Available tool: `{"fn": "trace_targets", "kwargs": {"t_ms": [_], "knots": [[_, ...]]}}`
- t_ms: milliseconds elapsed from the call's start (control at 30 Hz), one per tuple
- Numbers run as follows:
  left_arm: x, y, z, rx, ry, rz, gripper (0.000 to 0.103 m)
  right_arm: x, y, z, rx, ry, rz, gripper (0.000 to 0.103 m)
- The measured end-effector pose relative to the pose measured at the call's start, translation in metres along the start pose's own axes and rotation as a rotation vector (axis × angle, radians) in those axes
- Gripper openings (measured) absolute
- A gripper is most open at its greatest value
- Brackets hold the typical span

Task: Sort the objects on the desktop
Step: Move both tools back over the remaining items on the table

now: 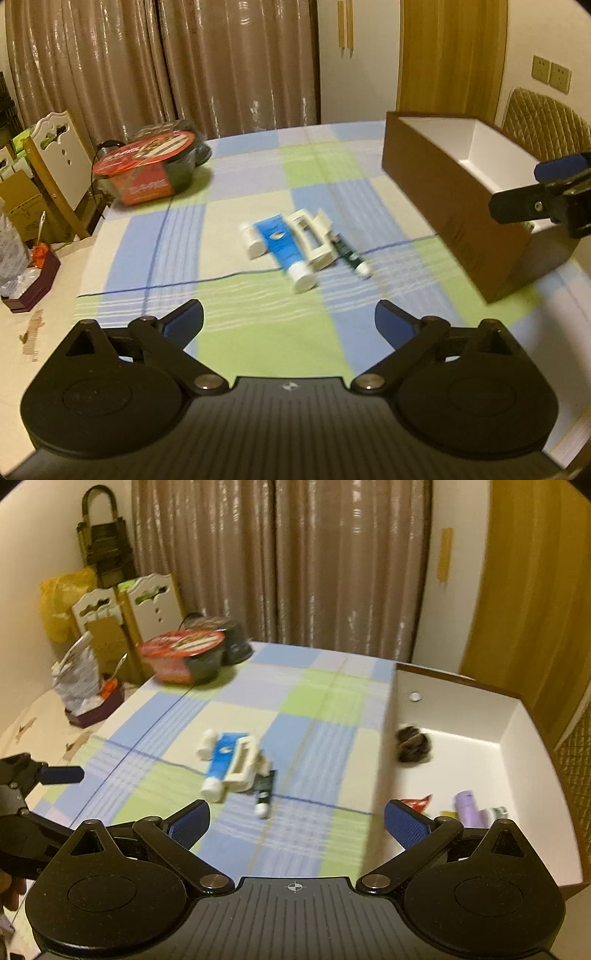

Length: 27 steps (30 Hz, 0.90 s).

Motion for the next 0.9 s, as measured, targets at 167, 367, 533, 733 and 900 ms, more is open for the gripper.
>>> {"fn": "trace_targets", "kwargs": {"t_ms": [167,367,533,733,900], "knots": [[0.027,-0.019,-0.003,0.014,0.006,-0.014,0.100,0.029,-0.011,0.005,0.027,-0.007,-0.006,0.103],[0.043,-0.033,-0.005,0.017,-0.013,-0.035,0.100,0.049,-0.025,0.011,0.077,-0.018,-0.020,0.103],[0.049,-0.036,-0.002,0.026,-0.020,-0.078,0.100,0.055,-0.028,0.020,0.113,-0.012,-0.052,0.103],[0.051,-0.038,0.003,0.055,0.018,-0.129,0.100,0.057,-0.026,0.039,0.141,0.031,-0.092,0.103],[0.051,-0.039,0.004,0.087,0.052,-0.134,0.100,0.056,-0.025,0.049,0.151,0.078,-0.092,0.103]]}}
Point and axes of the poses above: each gripper's, at about its wrist camera, not at the fingertips, and z roughly the way its jaws point, x to its left, y to its top, the point moved 6 cm from there along z, roughly the way its jaws point, and after that the axes turned 9 degrees about x, right-handed, at the moved point
